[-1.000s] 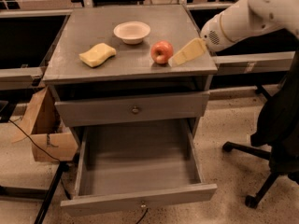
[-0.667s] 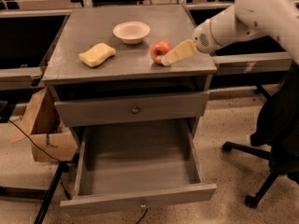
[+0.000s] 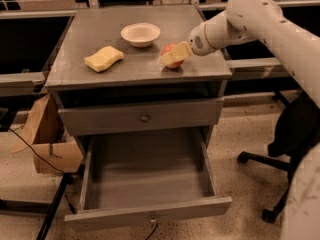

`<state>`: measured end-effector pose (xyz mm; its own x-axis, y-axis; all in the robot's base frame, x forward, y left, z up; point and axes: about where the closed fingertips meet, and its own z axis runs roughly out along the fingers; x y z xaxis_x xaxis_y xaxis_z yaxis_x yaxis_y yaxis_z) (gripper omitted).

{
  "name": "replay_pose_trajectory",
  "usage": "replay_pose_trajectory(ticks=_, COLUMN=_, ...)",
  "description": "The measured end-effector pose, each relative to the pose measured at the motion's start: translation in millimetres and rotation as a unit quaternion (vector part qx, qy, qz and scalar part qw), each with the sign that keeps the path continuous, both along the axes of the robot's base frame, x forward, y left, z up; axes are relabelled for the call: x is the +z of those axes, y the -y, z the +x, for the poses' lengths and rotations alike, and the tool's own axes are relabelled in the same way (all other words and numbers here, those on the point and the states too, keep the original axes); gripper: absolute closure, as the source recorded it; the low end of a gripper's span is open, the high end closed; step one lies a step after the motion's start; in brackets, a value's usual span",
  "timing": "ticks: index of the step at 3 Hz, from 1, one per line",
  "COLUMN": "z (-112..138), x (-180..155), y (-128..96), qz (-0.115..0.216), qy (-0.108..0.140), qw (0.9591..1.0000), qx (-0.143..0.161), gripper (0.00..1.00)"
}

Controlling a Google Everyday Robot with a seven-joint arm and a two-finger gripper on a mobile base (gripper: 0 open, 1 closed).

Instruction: Place apple into middle drawer

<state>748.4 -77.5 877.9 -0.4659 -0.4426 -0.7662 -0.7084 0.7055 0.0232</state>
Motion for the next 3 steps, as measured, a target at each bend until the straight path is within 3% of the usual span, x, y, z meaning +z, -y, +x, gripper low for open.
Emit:
replay_pose_trajectory(ticks=1, z=11.1, x=-8.6, y=-15.0, qz=0.001, qy=-0.008, qw=0.9999, qx=0.008, gripper=0.0)
replay_pose_trajectory(ticks=2, z=16.1, x=-17.7, y=-26.3, qz=0.007, qy=-0.02, qw=0.9995, qx=0.022, gripper=0.19)
replay_pose_trajectory(ticks=3, z=10.3, x=-19.0, y=-25.9, qz=0.015, qy=-0.02, qw=0.9993, qx=0.027, gripper=0.49)
